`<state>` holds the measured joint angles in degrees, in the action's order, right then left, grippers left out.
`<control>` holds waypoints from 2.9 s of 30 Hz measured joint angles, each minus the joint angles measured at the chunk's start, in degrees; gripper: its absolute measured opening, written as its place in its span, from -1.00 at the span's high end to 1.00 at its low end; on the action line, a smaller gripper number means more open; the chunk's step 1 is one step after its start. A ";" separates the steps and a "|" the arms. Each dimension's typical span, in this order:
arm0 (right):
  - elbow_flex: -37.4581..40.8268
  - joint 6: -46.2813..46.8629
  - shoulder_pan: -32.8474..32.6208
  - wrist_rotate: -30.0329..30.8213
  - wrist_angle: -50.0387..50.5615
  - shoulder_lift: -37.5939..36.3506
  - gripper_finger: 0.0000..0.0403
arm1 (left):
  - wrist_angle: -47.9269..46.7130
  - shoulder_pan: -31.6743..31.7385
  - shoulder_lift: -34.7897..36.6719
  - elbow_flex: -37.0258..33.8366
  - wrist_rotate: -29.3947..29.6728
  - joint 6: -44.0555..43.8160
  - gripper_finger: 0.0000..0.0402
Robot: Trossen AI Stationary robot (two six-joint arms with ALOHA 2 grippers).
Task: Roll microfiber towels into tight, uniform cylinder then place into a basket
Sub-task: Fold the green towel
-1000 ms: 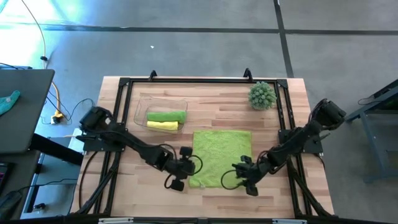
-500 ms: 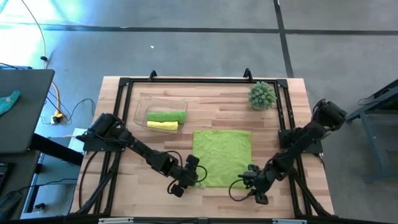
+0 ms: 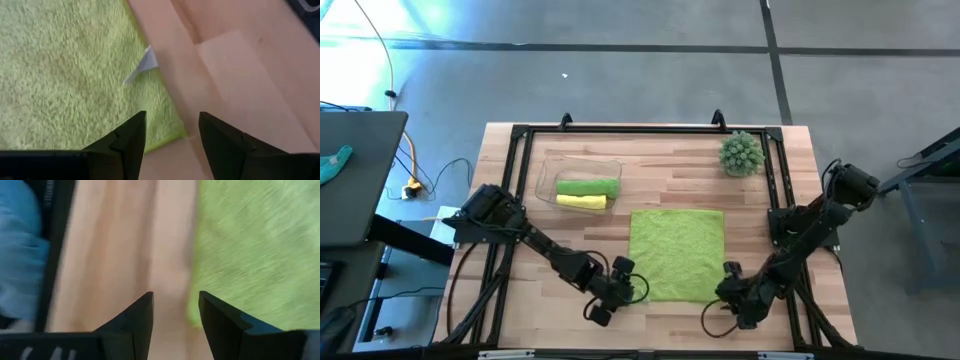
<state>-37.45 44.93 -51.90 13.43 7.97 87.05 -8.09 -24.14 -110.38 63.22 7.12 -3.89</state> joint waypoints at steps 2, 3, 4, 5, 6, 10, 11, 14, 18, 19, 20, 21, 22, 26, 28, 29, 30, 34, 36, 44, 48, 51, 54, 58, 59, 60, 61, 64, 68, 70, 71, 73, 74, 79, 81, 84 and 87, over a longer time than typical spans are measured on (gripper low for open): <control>0.00 -4.24 -0.68 3.04 0.65 0.00 0.26 | -0.52 0.01 -0.43 0.00 0.11 1.18 0.14; 0.00 -6.23 -0.98 3.74 0.65 0.00 0.26 | -1.12 -0.10 -0.47 -0.02 0.35 2.34 0.14; 0.00 -7.96 -1.24 4.09 0.68 0.00 0.26 | -1.43 -0.22 -0.47 -0.02 0.64 3.63 0.14; 0.00 -9.29 -1.50 4.15 0.77 0.00 0.26 | -1.52 -0.29 -0.47 -0.02 1.23 5.10 0.14; 0.00 -10.23 -1.68 4.15 0.92 0.00 0.26 | -1.62 -0.33 -0.47 -0.02 1.77 6.62 0.14; 0.00 -10.91 -2.50 4.16 3.22 -0.02 0.26 | -1.68 -0.46 -0.47 -0.02 3.21 11.12 0.15; 0.00 -10.92 -2.64 4.17 4.12 -0.02 0.26 | -1.73 -0.46 -0.48 -0.02 3.11 11.95 0.15; 0.00 -10.93 -2.82 4.17 6.56 -0.02 0.26 | -1.55 -0.46 -1.18 -0.02 2.01 12.99 0.15; 0.00 -10.93 -2.82 4.19 7.75 -0.02 0.26 | -0.65 -0.42 -2.35 0.11 0.89 13.06 0.15; 0.00 -10.93 -2.82 4.18 8.06 -0.02 0.26 | -0.36 -0.39 -2.73 0.16 0.49 12.68 0.15; 0.00 -10.93 -2.82 4.20 8.43 -0.02 0.26 | -0.13 -0.37 -3.21 0.20 0.37 11.79 0.15; 0.00 -10.93 -2.82 4.20 8.78 -0.02 0.26 | -0.01 -0.38 -3.59 0.20 0.37 10.66 0.15; 0.00 -10.91 -2.82 4.20 9.06 -0.02 0.26 | 0.00 -0.39 -3.79 0.22 0.37 9.40 0.15; 0.00 -10.93 -2.82 5.38 8.42 0.17 0.26 | 0.00 -0.39 -4.01 0.20 0.30 4.19 0.21; 0.00 -10.91 -2.78 5.73 7.43 1.08 0.26 | 0.35 -0.40 -4.05 0.17 0.16 2.45 0.27; 0.00 -10.92 -2.76 5.73 7.05 1.82 0.26 | 0.65 -0.42 -4.10 0.13 0.15 1.93 0.31; 0.00 -10.90 -2.76 5.70 6.59 2.74 0.26 | 0.92 -0.44 -4.17 0.13 0.09 1.62 0.35; -0.17 -10.87 -2.83 6.36 4.99 5.36 0.26 | 1.04 -0.46 -4.27 0.11 -0.05 1.49 0.54; -0.21 -9.69 -2.82 6.70 4.02 5.93 0.28 | 1.35 -0.48 -4.29 0.07 -0.01 1.02 0.63; -0.11 -7.43 -3.41 7.24 1.83 6.19 0.63 | 3.04 -0.89 -4.06 0.02 1.05 -5.51 0.97; -0.09 -6.78 -3.41 7.29 -0.04 6.08 0.88 | 4.91 -1.18 -3.90 -0.10 1.55 -8.85 0.96; 0.05 -4.44 -3.35 6.82 0.06 4.89 0.98 | 4.45 -1.56 -3.50 -0.20 2.68 -9.04 0.96; 0.14 -0.98 -3.33 7.03 0.07 2.01 0.95 | 3.38 -1.82 -2.36 -0.26 3.43 -9.61 0.99; 0.13 1.16 -3.35 7.38 -0.19 -2.16 0.98 | 2.87 -1.92 -1.32 -0.28 2.99 -12.23 0.98; 0.13 1.60 -3.35 7.44 -0.18 -3.26 0.99 | 3.63 -1.91 -1.14 -0.17 2.15 -13.04 0.98; 0.11 2.04 -3.35 7.52 -0.27 -4.20 0.99 | 4.08 -1.91 -1.00 -0.04 1.31 -13.98 0.99; 0.11 3.16 -3.24 7.68 -0.39 -4.99 0.99 | 3.59 -1.92 -0.56 -0.09 0.52 -15.00 0.99; 0.11 6.79 -2.81 8.72 -0.12 -6.98 0.99 | 4.29 -2.13 0.74 -0.08 -2.41 -19.22 0.99; 0.09 10.97 -1.69 9.11 0.15 -8.25 1.00 | 5.02 -2.56 3.09 -0.07 -2.52 -24.58 0.99; 0.04 13.59 -0.89 9.30 0.22 -8.33 1.00 | 5.48 -2.56 4.50 -0.15 -1.93 -27.16 0.99; 0.04 14.69 -0.65 9.31 0.56 -8.33 1.00 | 6.85 -2.56 5.01 -0.09 -1.46 -28.12 0.99; 0.04 16.17 -0.04 9.37 0.80 -8.31 1.00 | 6.42 -2.54 6.44 0.01 1.05 -28.99 0.99; 0.00 16.51 0.23 9.54 1.25 -8.33 1.00 | 6.28 -2.49 6.84 -0.02 2.73 -29.00 0.99; -0.06 16.87 0.91 11.71 9.08 -8.97 1.00 | 1.61 -1.08 7.60 -0.04 10.69 -29.10 0.99; -0.02 18.06 1.31 14.16 13.06 -9.18 1.00 | -1.72 -0.33 7.62 -0.03 13.48 -30.03 0.99; -0.02 19.55 2.33 18.65 18.55 -9.55 1.00 | -5.23 1.19 7.62 -0.06 17.77 -31.86 1.00; -0.02 19.58 4.42 20.08 22.21 -9.53 1.00 | -7.57 2.66 7.62 -0.07 21.19 -31.95 1.00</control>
<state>-37.47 64.51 -47.48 33.51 30.18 77.52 -15.66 -21.48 -102.76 63.16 28.31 -35.84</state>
